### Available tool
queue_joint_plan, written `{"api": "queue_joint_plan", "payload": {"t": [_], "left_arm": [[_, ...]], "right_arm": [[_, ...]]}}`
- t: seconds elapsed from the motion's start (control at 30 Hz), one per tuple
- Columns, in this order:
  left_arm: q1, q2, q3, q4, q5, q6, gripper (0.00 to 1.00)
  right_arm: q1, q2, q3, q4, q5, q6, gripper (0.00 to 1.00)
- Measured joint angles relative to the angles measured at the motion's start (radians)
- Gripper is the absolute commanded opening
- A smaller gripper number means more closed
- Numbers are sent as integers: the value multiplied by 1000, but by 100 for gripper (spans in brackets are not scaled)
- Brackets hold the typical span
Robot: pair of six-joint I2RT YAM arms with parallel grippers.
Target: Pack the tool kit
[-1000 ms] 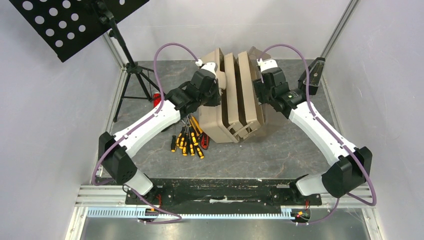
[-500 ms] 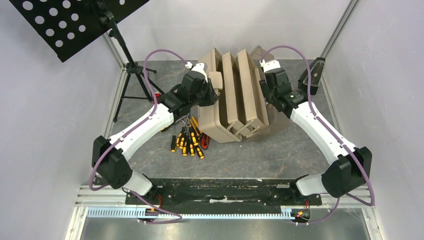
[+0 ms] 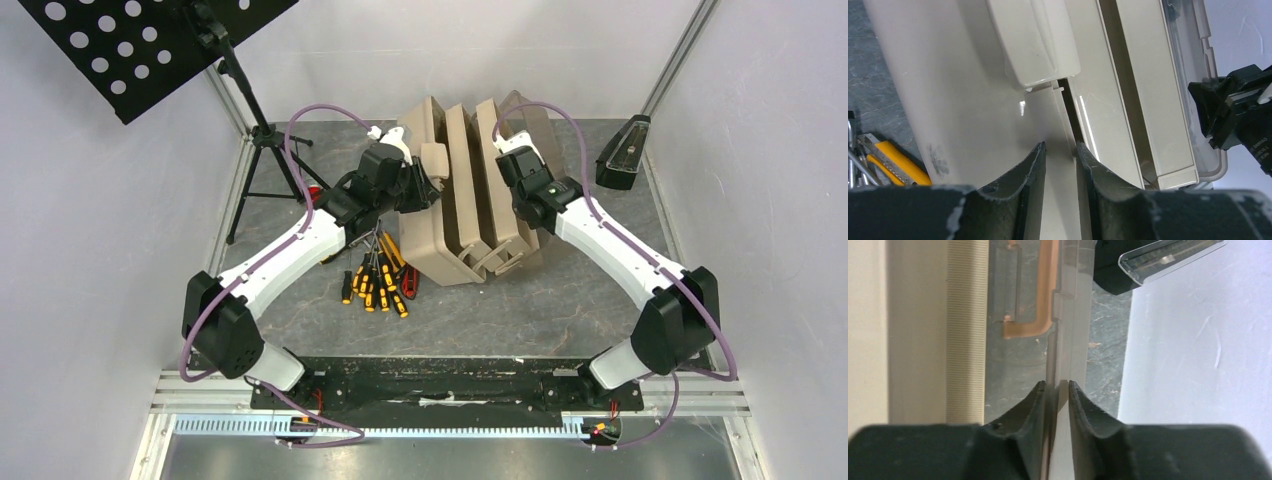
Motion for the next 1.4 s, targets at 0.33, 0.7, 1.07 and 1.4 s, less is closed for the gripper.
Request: {"api": "queue_joint_plan", "payload": {"t": [0.33,0.7,1.07,1.4], "left_arm": [[21,30,-25,71,70,-32,44],[47,130,-140,86,58,-80,63],[47,150,-207,93,49,-103,65],[47,246,-152,141,87,-155,55]], "right_arm": [[61,56,163,-98,188,-74,0],[100,44,276,-187,367,-169,0],[40,20,277,-181,279,-143,0],[-209,-82,154,-128,18,-104,0]]}}
